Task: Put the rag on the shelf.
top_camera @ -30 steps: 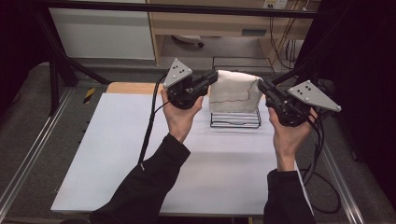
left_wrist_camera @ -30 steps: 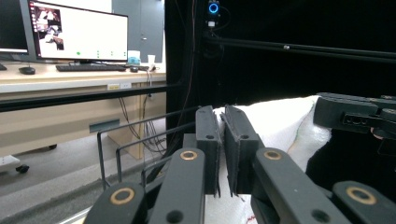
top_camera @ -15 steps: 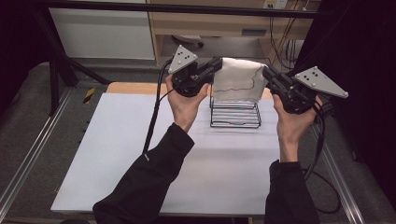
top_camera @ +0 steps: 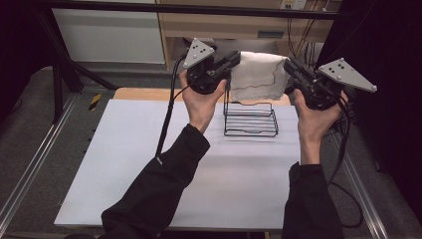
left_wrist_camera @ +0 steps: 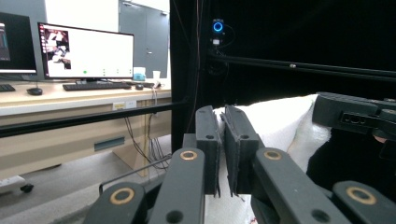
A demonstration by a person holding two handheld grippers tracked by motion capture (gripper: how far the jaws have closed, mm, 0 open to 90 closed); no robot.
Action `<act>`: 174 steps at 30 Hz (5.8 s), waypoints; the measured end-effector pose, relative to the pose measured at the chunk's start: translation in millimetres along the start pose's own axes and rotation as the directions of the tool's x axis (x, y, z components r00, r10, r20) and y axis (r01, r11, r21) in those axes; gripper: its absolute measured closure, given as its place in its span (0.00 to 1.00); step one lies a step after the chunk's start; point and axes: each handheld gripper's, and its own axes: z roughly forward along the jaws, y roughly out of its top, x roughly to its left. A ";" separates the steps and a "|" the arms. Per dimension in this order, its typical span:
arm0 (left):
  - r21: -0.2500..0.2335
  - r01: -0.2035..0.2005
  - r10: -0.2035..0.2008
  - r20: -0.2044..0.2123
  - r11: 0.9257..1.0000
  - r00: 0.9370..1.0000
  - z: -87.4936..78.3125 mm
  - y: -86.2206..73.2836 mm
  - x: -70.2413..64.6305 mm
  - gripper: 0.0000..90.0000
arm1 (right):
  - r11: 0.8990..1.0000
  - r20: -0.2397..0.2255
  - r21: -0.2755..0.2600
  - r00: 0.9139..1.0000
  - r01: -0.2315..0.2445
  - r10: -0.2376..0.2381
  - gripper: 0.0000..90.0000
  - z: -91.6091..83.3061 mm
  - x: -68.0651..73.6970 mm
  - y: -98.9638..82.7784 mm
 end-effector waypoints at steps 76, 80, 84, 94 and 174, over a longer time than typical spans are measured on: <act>0.154 -0.048 0.057 -0.057 0.987 0.997 70.6 -37.3 39.8 0.94 | 0.987 0.016 0.158 0.999 -0.036 0.034 0.94 70.8 -49.7 -42.6; 0.164 -0.051 0.060 -0.049 0.985 0.997 68.6 -42.5 37.2 0.94 | 0.985 0.014 0.170 0.999 -0.037 0.035 0.94 67.4 -49.9 -46.7; 0.171 -0.049 0.056 -0.040 0.984 0.998 66.3 -46.6 35.5 0.94 | 0.982 0.008 0.185 0.999 -0.036 0.035 0.93 64.3 -49.8 -50.9; 0.165 -0.047 0.049 -0.003 0.985 0.999 55.7 -49.0 30.0 0.94 | 0.982 -0.026 0.187 1.000 -0.012 0.017 0.93 52.4 -47.8 -52.7; 0.441 -0.100 0.057 0.111 0.892 0.992 56.1 -82.1 19.0 1.00 | 0.955 -0.136 0.298 0.989 -0.008 0.051 1.00 22.9 -25.7 -75.2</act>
